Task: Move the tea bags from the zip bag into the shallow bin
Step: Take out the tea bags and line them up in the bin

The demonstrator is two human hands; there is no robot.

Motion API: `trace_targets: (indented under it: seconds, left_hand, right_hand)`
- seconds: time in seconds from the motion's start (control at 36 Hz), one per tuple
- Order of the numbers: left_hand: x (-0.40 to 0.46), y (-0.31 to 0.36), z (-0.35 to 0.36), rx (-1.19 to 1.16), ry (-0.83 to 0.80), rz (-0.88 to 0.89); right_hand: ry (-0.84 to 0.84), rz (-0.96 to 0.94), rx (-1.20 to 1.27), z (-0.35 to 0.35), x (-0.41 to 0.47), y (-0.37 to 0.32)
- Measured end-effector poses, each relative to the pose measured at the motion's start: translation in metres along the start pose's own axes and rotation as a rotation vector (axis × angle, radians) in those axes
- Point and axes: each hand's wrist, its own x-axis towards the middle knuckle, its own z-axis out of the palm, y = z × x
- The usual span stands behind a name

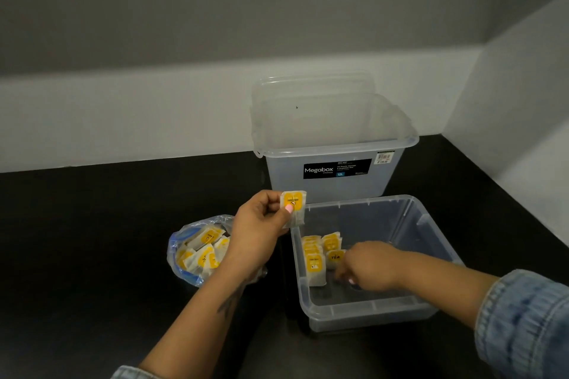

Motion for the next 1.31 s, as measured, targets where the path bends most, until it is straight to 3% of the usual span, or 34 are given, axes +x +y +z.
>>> trace_targets:
  seconds: [0.36,0.58,0.69,0.83,0.97,1.31]
  left_hand:
    - [-0.004,-0.003,0.002,0.031,-0.045,-0.012]
    - [-0.001,-0.001,0.004,0.069,-0.057,-0.005]
    - [0.002,-0.002,0.006,0.125,-0.063,0.029]
    - [0.005,-0.006,0.015,0.214,-0.091,0.089]
    - [0.004,-0.005,0.027,0.31,-0.114,0.148]
    - [0.002,-0.007,0.018,0.408,-0.107,0.173]
  right_hand:
    - [-0.015,0.031,-0.069,-0.001,0.012,-0.006]
    - [0.03,0.04,0.118,-0.011,0.005,0.0]
    - [0.151,0.065,0.248,-0.034,-0.007,0.007]
    - [0.433,0.028,0.598,-0.066,-0.022,0.007]
    - [0.576,0.014,0.668,-0.076,-0.03,-0.003]
    - [0.347,0.183,0.269,-0.039,-0.016,0.009]
